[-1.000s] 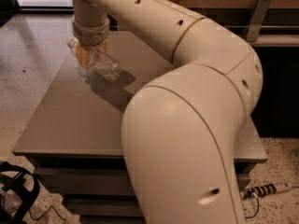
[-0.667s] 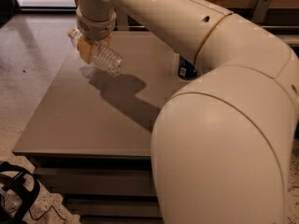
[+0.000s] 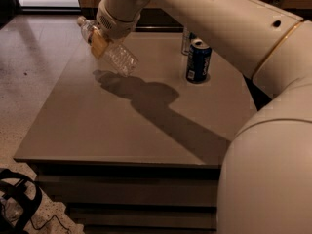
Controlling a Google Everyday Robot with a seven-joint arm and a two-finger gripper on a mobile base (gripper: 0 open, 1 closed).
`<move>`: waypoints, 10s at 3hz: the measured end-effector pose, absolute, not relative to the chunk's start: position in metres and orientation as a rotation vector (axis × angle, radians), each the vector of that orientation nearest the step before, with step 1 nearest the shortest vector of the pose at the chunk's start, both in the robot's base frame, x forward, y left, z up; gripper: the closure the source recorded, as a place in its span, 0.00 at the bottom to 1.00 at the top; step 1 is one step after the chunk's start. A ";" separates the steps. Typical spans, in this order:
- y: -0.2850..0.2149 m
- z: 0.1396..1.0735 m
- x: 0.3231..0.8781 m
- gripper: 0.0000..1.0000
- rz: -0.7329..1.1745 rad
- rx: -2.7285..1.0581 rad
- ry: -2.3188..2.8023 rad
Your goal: Place water bottle upright
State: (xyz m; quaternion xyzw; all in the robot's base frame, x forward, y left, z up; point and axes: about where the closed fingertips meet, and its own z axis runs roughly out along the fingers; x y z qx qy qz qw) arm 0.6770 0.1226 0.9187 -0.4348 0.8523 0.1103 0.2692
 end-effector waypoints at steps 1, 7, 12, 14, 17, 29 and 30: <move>0.112 0.924 0.687 1.00 0.426 -1.136 2.206; 0.160 0.912 0.650 1.00 0.592 -1.070 1.921; 0.186 0.924 0.649 1.00 0.805 -0.877 1.713; 0.182 0.928 0.650 1.00 0.768 -0.892 1.693; 0.145 0.941 0.661 1.00 0.704 -0.927 1.490; 0.141 0.899 0.661 0.13 0.732 -0.770 1.529; 0.143 0.899 0.660 0.00 0.735 -0.773 1.528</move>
Offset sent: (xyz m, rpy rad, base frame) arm 0.0175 -0.0221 0.0203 0.3916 -0.1139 0.1450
